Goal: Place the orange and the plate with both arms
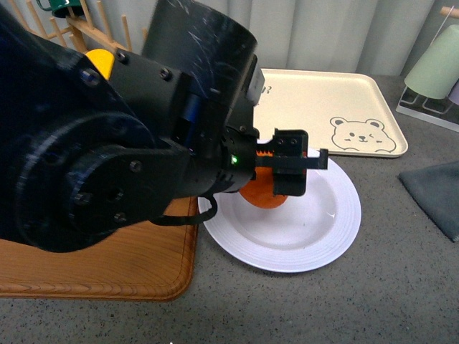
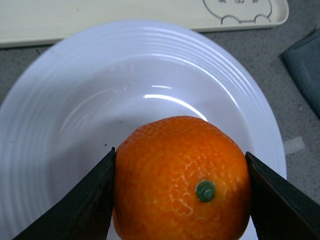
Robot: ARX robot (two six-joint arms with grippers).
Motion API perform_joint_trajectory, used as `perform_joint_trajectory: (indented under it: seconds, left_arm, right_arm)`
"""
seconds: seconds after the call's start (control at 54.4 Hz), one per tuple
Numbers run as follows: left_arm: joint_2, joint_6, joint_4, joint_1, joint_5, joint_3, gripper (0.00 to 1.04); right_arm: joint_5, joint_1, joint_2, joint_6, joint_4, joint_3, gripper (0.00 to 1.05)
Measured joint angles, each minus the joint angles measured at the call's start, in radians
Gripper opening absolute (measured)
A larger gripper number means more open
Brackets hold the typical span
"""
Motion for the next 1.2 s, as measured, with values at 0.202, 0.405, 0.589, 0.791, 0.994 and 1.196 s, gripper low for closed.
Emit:
perform_joint_trajectory:
  seconds: [0.202, 0.405, 0.589, 0.791, 0.994, 1.196]
  left_arm:
    - [0.069, 0.002, -0.027, -0.013, -0.015, 0.046, 0.65]
    - [0.051, 0.013, -0.024, -0.014, -0.035, 0.034, 0.89]
    - [-0.085, 0.012, 0.012, -0.006, -0.080, -0.052, 0.98]
    - [-0.352, 0.013, 0.076, 0.043, -0.172, -0.238, 0.98]
    - [-0.660, 0.013, 0.089, 0.171, -0.365, -0.511, 0.93]
    - [-0.798, 0.013, 0.074, 0.245, -0.404, -0.623, 0.98]
  right_arm:
    - [0.000, 0.000, 0.000, 0.000, 0.000, 0.000, 0.96]
    - [0.000, 0.000, 0.000, 0.000, 0.000, 0.000, 0.96]
    - [0.000, 0.000, 0.000, 0.000, 0.000, 0.000, 0.96]
    - [0.000, 0.000, 0.000, 0.000, 0.000, 0.000, 0.96]
    - [0.000, 0.000, 0.000, 0.000, 0.000, 0.000, 0.96]
    - [-0.003, 0.000, 0.000, 0.000, 0.000, 0.000, 0.96]
